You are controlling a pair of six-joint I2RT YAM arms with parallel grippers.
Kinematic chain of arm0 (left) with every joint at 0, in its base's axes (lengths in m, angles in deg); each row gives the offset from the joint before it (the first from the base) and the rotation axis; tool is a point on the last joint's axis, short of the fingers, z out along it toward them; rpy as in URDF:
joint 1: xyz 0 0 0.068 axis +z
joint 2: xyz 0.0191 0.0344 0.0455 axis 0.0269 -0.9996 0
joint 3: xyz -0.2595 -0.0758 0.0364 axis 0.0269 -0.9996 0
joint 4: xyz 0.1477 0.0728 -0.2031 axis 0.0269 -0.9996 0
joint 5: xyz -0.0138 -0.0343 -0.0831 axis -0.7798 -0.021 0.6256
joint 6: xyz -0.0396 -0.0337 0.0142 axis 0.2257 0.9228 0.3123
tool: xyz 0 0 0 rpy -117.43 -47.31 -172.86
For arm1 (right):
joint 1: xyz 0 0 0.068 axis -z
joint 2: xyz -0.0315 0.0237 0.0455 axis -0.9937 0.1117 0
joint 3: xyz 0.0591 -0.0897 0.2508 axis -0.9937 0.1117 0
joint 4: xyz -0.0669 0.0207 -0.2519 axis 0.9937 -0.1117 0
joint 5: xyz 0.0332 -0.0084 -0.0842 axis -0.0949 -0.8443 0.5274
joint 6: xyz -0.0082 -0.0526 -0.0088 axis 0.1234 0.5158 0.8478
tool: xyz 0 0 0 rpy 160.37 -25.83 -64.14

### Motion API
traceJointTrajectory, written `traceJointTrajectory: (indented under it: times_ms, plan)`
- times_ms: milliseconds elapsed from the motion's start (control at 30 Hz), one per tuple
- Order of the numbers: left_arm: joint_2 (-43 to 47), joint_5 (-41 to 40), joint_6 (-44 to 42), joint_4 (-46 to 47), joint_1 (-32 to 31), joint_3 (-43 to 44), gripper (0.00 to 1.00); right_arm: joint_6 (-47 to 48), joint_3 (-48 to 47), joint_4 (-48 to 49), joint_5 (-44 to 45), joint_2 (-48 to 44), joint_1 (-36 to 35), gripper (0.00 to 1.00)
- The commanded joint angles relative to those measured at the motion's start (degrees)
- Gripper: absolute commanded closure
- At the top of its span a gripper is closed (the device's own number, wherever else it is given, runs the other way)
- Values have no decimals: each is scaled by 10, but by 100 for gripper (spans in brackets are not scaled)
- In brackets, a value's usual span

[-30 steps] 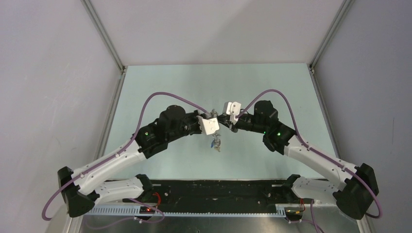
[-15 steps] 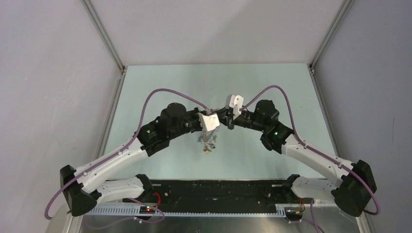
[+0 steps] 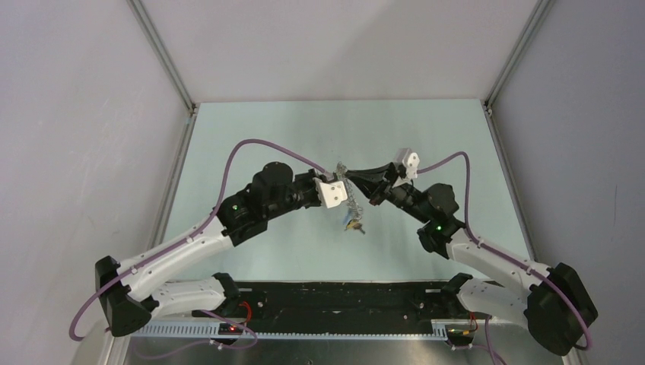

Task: Remove the keys from the keyring

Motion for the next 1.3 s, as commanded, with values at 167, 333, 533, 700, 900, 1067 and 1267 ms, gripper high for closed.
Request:
traceJointTrajectory:
  times_ms: [167, 333, 533, 700, 900, 1067, 1267]
  plan:
    - [-1, -43, 10, -8, 0, 18, 100, -23, 39, 54, 69, -96, 42, 100]
    - [3, -34, 12, -8, 0, 19, 100, -21, 45, 25, 31, -112, 54, 77]
    - [14, -8, 4, -8, -1, 15, 100, 29, 41, -47, -21, -121, 55, 51]
    - [21, 2, -3, -8, 0, 11, 100, 110, -3, -154, -84, -115, 55, 63]
    - [26, 5, -5, -8, 0, 11, 100, 226, -92, -262, -126, -73, 39, 66]
    - [29, 16, -6, -8, 0, 9, 100, 294, -150, -332, -134, -22, 9, 66]
    - [33, 17, -8, -8, -1, 9, 100, 336, -194, -379, -133, 22, -20, 62]
